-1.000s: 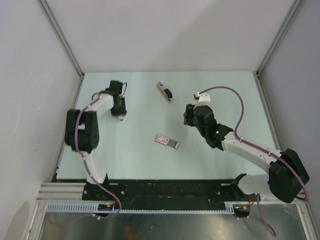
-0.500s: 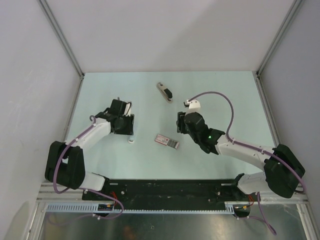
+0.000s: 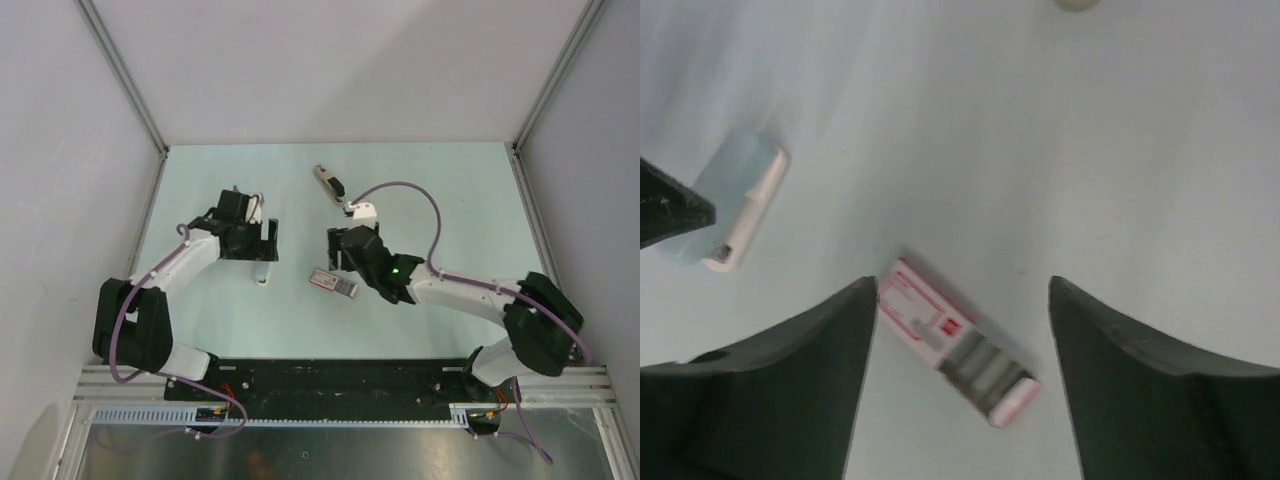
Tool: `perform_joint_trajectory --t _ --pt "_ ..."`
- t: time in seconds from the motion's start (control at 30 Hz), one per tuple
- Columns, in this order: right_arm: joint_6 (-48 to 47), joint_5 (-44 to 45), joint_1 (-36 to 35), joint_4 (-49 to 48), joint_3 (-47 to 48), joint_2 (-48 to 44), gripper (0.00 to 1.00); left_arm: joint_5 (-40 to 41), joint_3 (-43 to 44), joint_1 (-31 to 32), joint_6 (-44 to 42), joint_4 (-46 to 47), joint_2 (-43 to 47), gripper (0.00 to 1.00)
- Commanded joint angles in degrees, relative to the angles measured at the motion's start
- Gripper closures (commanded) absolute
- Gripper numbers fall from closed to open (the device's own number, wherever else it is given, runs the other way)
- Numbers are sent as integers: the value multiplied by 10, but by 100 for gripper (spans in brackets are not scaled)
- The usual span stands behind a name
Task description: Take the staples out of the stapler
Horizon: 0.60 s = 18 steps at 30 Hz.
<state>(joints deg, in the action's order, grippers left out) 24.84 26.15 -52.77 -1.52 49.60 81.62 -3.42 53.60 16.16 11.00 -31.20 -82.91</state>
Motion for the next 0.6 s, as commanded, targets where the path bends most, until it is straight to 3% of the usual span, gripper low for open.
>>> perform_joint_trajectory --t 0.0,0.07,0.23,0.47,0.57 --pt "33 42 -44 52 113 75 19 -79 75 -57 -12 -22 63 1" --pt "43 44 -60 66 155 110 14 -114 102 -103 -20 -35 89 1" --pt "79 28 -88 124 295 226 15 -142 132 -203 -81 -67 147 1" --pt "136 81 -124 402 663 485 19 -162 119 -280 -164 -113 199 0" --pt "155 76 -131 418 707 515 21 -160 105 -295 -174 -122 199 1"
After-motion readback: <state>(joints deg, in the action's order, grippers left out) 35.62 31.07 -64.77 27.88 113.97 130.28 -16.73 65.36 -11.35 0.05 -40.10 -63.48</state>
